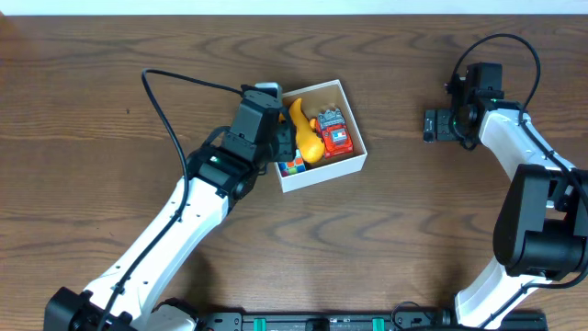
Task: Pack container
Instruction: 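Carry the black object over the box and drop it in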
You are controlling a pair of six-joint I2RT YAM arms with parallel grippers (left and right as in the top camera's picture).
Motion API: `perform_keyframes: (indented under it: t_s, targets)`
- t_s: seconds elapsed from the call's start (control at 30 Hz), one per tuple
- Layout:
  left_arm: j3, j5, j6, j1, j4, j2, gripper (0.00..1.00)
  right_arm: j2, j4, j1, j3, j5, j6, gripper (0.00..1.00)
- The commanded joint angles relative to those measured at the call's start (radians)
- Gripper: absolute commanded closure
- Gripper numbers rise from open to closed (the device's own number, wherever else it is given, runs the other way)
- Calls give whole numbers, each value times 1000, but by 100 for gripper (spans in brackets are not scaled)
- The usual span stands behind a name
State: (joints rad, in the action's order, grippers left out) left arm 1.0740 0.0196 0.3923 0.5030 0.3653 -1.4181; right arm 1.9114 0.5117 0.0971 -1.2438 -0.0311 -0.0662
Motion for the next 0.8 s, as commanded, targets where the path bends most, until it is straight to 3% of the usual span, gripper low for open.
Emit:
perform_keyframes:
  t_s: [0.0, 0.5, 0.63, 0.7, 0.77]
  targets:
    - [24, -12, -2, 3, -13, -32, 51, -18, 1, 1, 2, -3, -2, 1]
    - [24, -11, -6, 9, -47, -126, 50, -18, 1, 1, 2, -3, -2, 1]
    - [24, -11, -6, 9, -47, -126, 18, -18, 0, 1, 2, -3, -2, 1]
    - [24, 1, -8, 9, -54, -126, 10, -18, 0, 1, 2, -3, -2, 1]
    - [24, 26, -28, 10, -61, -126, 9, -18, 1, 1, 2, -3, -2, 1]
